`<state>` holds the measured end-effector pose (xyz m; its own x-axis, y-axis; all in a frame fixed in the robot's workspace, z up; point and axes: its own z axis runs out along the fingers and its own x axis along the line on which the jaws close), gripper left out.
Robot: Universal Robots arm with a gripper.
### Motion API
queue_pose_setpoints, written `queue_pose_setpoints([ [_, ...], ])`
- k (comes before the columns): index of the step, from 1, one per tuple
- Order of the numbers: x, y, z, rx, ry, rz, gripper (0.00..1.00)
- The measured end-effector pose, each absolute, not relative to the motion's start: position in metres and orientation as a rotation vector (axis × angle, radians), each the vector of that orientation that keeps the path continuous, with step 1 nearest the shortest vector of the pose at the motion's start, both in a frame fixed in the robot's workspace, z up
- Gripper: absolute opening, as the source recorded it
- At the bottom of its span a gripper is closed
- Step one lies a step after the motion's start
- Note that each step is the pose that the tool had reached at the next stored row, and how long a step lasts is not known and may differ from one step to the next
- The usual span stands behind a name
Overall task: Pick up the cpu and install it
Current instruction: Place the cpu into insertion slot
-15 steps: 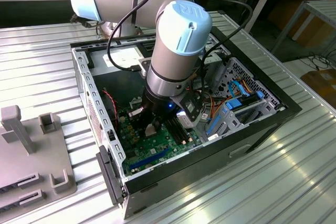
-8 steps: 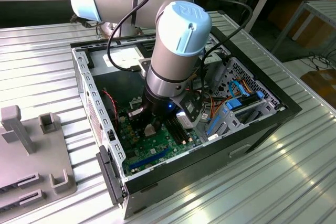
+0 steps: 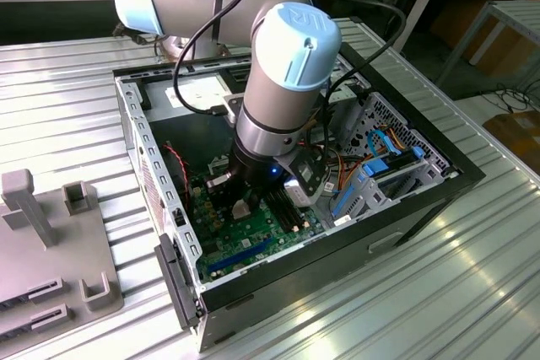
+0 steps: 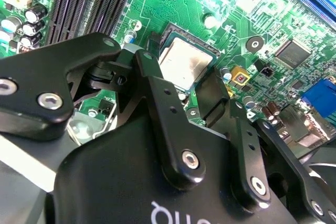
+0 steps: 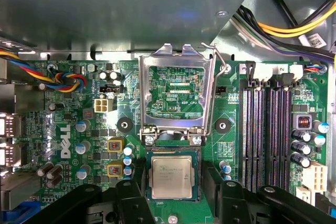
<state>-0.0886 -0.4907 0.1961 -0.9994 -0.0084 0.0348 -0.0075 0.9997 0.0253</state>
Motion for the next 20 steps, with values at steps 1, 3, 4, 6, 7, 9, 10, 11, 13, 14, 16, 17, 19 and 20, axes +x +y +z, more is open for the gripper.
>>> queue_pose_setpoints([
  [1, -0.0886, -0.4907, 0.1962, 0.012, -3.106, -0.039, 0.54],
  [3, -0.0884, -0.4905, 0.1985, 0.013, -3.107, -0.04, 0.54],
  [4, -0.0885, -0.4906, 0.2002, 0.013, -3.107, -0.04, 0.54],
  [6, -0.0887, -0.4906, 0.2014, 0.012, -3.107, -0.04, 0.54],
  [7, -0.0888, -0.4906, 0.2015, 0.012, -3.107, -0.04, 0.54],
  [9, -0.0889, -0.4907, 0.2016, 0.012, -3.107, -0.039, 0.54],
  [10, -0.0891, -0.4907, 0.2016, 0.012, -3.107, -0.039, 0.54],
  [11, -0.0894, -0.4907, 0.2017, 0.01, -3.107, -0.039, 0.54],
  [13, -0.09, -0.4907, 0.2017, 0.005, -3.107, -0.039, 0.54],
  [14, -0.0901, -0.4907, 0.2016, 0.003, -3.107, -0.039, 0.54],
  [16, -0.0902, -0.4907, 0.2016, -0.002, -3.107, -0.039, 0.54],
  [17, -0.0903, -0.4907, 0.2016, -0.007, -3.107, -0.04, 0.54],
  [19, -0.0903, -0.4906, 0.2016, -0.011, -3.107, -0.04, 0.54],
  [20, -0.0903, -0.4906, 0.2016, -0.013, -3.107, -0.04, 0.54],
])
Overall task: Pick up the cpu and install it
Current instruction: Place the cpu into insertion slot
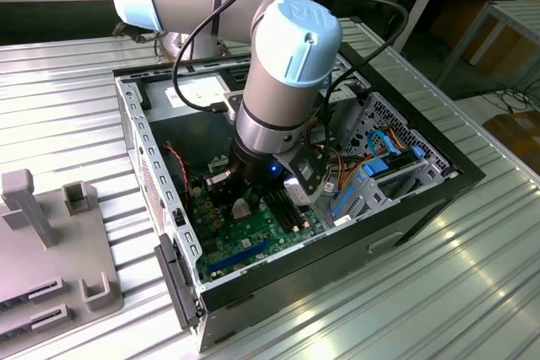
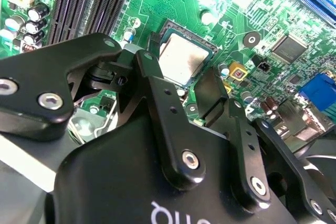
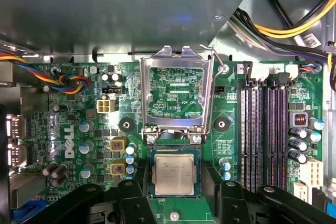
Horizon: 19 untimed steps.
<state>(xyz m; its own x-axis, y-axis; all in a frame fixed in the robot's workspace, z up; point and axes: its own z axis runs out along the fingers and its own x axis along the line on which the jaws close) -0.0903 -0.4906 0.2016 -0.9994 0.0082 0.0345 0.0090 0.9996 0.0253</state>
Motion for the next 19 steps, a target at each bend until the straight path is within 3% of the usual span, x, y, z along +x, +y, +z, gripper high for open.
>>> queue_pose_setpoints([
  [19, -0.0865, -0.4885, 0.2016, -0.036, -3.107, -0.04, 0.54],
])
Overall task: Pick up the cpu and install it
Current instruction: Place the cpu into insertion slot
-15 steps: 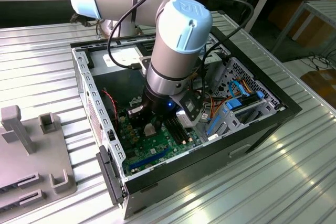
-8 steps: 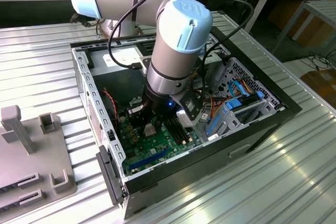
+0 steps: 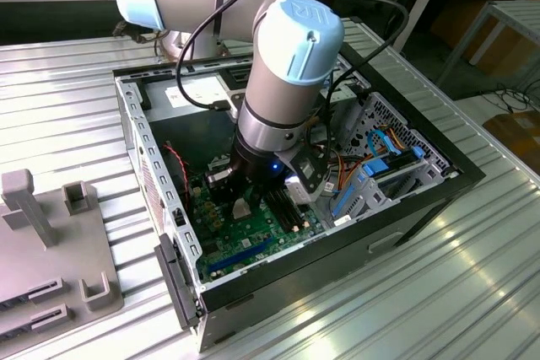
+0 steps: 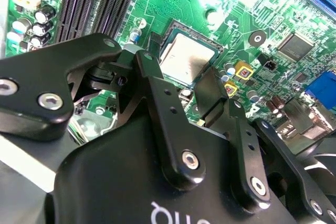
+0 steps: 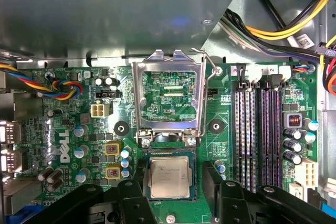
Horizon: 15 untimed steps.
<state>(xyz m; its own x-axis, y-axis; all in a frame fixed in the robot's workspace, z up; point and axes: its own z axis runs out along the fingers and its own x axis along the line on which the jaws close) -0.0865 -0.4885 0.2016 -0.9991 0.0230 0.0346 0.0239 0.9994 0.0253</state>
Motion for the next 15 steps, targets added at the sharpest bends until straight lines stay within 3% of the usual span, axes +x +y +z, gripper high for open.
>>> queue_pose_setpoints([
  [15, -0.0836, -0.4885, 0.2016, -0.047, -3.107, -0.04, 0.54],
])
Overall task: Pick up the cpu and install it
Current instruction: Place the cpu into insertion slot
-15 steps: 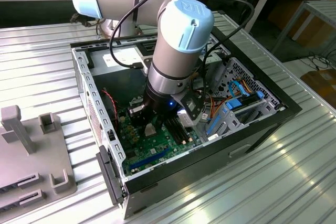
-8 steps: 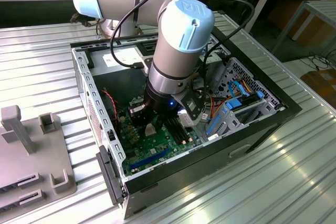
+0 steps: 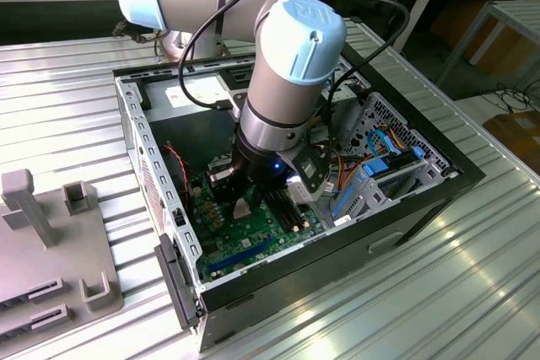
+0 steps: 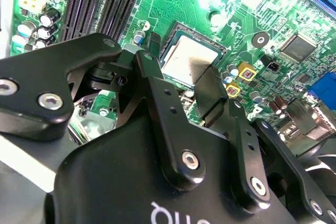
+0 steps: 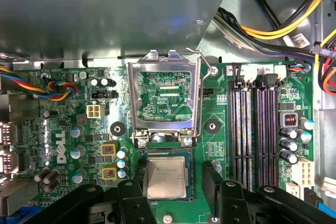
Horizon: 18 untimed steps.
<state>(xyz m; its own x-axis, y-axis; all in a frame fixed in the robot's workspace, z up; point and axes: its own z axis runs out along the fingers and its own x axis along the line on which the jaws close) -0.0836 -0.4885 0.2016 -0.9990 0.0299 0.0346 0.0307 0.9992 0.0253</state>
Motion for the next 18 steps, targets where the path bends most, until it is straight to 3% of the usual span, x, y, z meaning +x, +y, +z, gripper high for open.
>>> queue_pose_setpoints([
  [18, -0.083, -0.489, 0.214, -0.05, -3.107, -0.04, 0.54],
])
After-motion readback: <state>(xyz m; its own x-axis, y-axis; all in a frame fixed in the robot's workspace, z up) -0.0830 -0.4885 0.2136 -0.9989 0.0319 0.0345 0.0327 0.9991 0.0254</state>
